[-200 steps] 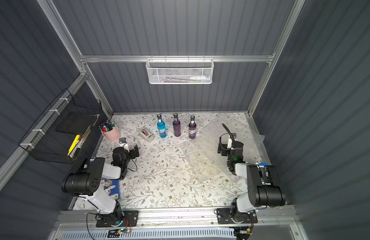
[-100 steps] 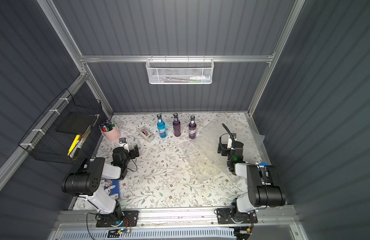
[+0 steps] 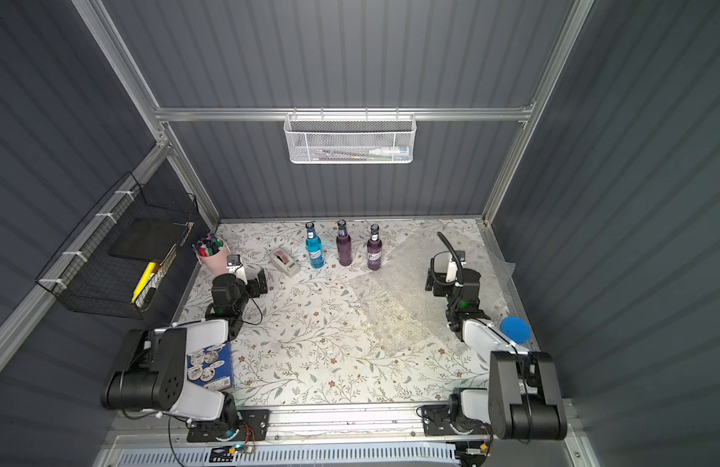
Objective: Wrap wine bottles in bubble wrap
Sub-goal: Pick up the bubble wrap from the bubble wrap.
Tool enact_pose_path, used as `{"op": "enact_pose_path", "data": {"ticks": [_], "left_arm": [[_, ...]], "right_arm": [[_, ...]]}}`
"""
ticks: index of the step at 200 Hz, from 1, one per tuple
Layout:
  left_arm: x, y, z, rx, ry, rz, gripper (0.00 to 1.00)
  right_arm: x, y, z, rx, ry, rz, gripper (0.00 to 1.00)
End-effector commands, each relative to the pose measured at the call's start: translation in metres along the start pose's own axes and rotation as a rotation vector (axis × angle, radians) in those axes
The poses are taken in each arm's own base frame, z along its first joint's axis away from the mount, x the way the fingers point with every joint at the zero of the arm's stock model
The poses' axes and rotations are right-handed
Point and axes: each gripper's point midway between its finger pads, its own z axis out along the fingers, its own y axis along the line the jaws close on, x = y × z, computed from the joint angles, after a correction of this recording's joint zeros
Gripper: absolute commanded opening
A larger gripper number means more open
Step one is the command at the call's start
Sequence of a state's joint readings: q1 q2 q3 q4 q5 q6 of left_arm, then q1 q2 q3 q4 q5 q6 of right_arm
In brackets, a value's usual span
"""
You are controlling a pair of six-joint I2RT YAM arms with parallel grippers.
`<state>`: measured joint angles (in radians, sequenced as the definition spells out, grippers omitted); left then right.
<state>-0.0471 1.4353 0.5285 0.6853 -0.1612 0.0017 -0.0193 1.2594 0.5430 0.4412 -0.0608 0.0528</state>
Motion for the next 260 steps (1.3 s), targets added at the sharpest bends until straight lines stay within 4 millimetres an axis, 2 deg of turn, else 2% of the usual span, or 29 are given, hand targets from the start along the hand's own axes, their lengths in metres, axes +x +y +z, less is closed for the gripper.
{"op": "enact_pose_path", "data": {"ticks": [1, 11, 31, 54, 65, 84, 121, 167, 217, 260], "left_arm": [[-0.008, -0.014, -0.009, 0.076, 0.108, -0.026, 0.99], [-0.012, -0.023, -0.015, 0.132, 0.15, -0.047, 0.99], [-0.014, -0.047, -0.032, 0.273, 0.247, -0.095, 0.99], [-0.016, -0.085, -0.057, 0.495, 0.345, -0.174, 1.0], [-0.016, -0.102, -0.068, 0.581, 0.37, -0.211, 0.99], [-0.016, -0.13, -0.083, 0.699, 0.404, -0.243, 0.99], [-0.02, -0.171, -0.095, 0.853, 0.412, -0.317, 0.99], [-0.025, -0.179, -0.099, 0.891, 0.389, -0.36, 1.0], [-0.024, -0.182, -0.1, 0.915, 0.385, -0.384, 1.0], [-0.018, -0.182, -0.1, 0.915, 0.401, -0.387, 0.99]], "right_arm": [[-0.009, 0.022, -0.009, -0.121, 0.112, 0.024, 0.99], [-0.016, 0.029, -0.013, -0.153, 0.15, 0.031, 0.99], [-0.017, 0.036, -0.019, -0.189, 0.244, 0.033, 0.99], [0.002, 0.05, -0.025, -0.274, 0.417, 0.044, 0.98], [0.017, 0.047, -0.024, -0.256, 0.508, 0.054, 0.97], [0.036, 0.037, -0.012, -0.204, 0.616, 0.06, 0.91], [0.051, 0.036, 0.029, -0.208, 0.674, -0.104, 0.8], [0.075, 0.033, 0.069, -0.23, 0.766, -0.275, 0.77], [0.092, 0.021, 0.094, -0.191, 0.814, -0.43, 0.78], [0.103, 0.018, 0.104, -0.206, 0.84, -0.474, 0.63]]}}
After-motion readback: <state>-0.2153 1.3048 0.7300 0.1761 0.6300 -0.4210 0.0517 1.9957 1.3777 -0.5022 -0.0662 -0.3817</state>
